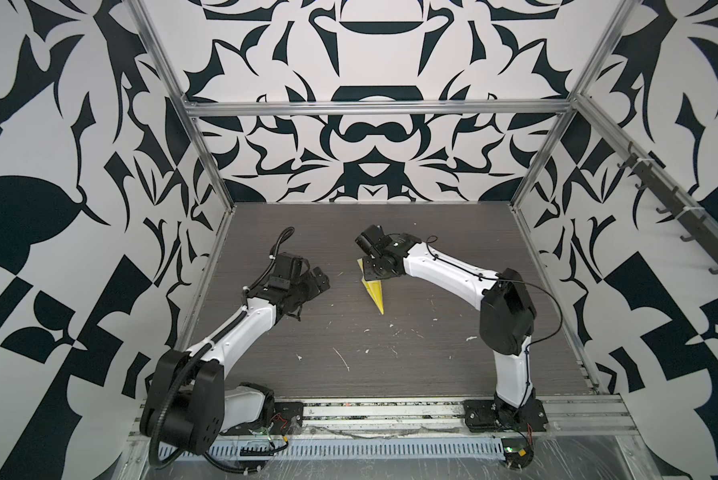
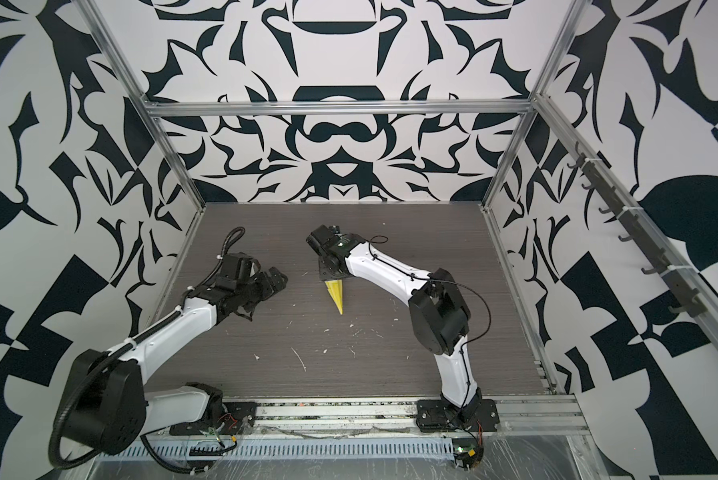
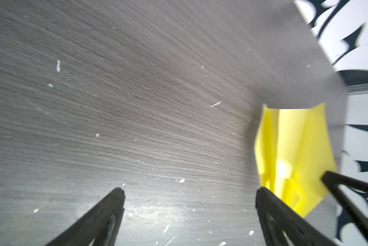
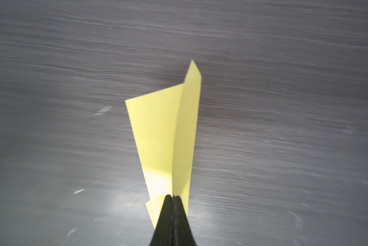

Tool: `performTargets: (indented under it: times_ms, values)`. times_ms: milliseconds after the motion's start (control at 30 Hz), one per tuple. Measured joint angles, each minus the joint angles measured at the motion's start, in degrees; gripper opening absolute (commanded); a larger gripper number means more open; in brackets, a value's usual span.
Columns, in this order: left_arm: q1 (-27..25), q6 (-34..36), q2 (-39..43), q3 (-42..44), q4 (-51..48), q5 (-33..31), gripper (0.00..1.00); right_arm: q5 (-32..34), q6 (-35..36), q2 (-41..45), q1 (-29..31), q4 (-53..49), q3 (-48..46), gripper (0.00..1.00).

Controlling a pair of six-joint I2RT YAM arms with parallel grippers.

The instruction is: Fold a paper plane with a square sheet of paper (pick it up from the middle)

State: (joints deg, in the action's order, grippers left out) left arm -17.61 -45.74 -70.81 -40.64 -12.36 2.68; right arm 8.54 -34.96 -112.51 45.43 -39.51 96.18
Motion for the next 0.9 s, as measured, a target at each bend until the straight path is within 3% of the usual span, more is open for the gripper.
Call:
performTargets:
  times_ms: [167, 400, 700, 800, 900]
  values:
    - [0.7, -3.9, 3.5, 2.0, 2.3, 2.5, 0.99, -10.8, 0.7, 3.2, -0.3, 11.5, -6.4, 0.00]
    - [0.8, -8.6, 0.8, 2.8, 8.2, 8.8, 0.97, -21.8, -1.7, 2.8, -4.4, 24.7, -19.1, 0.00]
    - [-4.2, -13.3, -9.0, 2.6, 16.9, 14.5, 0.86, -27.1, -4.0, 2.6, -10.3, 32.7, -28.1, 0.00]
    - [-7.1, -14.4, -10.0, 1.8, 18.2, 14.6, 0.86, -27.8, -4.1, 2.6, -10.5, 33.8, -29.1, 0.00]
    - [-9.9, -14.8, -10.5, -0.8, 18.1, 13.4, 0.79, -28.5, -4.1, 2.9, -10.4, 34.8, -29.4, 0.00]
